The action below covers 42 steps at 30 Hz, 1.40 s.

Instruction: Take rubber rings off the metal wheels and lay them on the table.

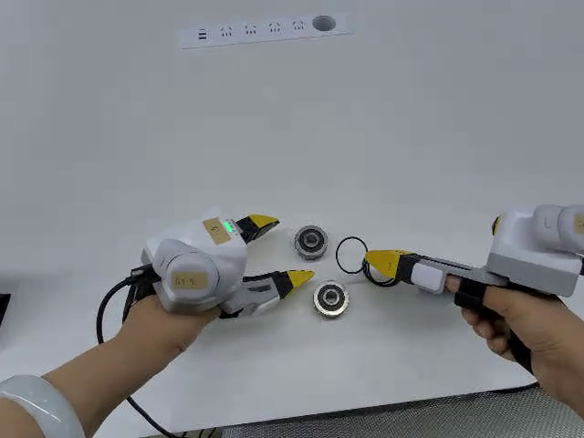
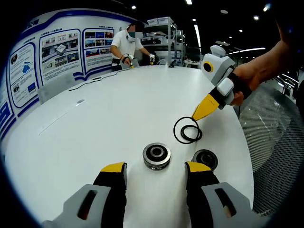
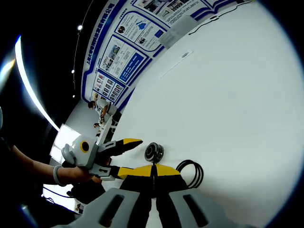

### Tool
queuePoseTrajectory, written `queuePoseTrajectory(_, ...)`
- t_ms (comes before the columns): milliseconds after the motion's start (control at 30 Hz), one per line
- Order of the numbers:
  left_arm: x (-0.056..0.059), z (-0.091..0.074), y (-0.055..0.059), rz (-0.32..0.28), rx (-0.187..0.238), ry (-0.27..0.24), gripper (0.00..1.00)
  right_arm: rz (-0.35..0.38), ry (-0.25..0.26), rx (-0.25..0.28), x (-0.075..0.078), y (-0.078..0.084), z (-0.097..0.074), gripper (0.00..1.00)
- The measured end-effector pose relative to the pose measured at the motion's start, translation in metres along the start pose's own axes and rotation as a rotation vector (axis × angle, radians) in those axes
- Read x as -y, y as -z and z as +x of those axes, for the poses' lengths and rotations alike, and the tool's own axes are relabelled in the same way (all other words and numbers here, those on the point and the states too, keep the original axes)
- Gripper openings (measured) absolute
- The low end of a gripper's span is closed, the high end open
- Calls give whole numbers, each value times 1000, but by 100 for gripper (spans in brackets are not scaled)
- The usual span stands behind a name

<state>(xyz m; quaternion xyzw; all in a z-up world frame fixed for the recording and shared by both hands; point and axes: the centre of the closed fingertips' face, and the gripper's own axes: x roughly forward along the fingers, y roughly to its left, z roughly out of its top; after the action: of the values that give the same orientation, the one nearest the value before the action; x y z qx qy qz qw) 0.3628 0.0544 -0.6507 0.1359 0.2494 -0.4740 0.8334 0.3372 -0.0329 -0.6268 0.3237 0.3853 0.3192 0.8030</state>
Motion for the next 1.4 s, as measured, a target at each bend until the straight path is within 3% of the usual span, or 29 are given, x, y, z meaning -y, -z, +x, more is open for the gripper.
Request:
queuePoseTrajectory(367,0,-2,1,-6,-5,-4,51,33,67,-2,23,8,-12,2)
queuePoseTrajectory(500,0,-3,2,-7,-7,-4,50,31,77,-1,25,9,-13,2)
queuePoseTrajectory(933,1,-9,5,-14,-7,-7,49,-103,115,-33,27,8,-16,13)
queuePoseTrajectory(1233,7,-20,3,-37,10,-2,50,-216,76,-58,12,12,-14,27)
queuePoseTrajectory(1400,11,-28,9,-43,7,-4,52,-279,67,-70,7,14,-14,32)
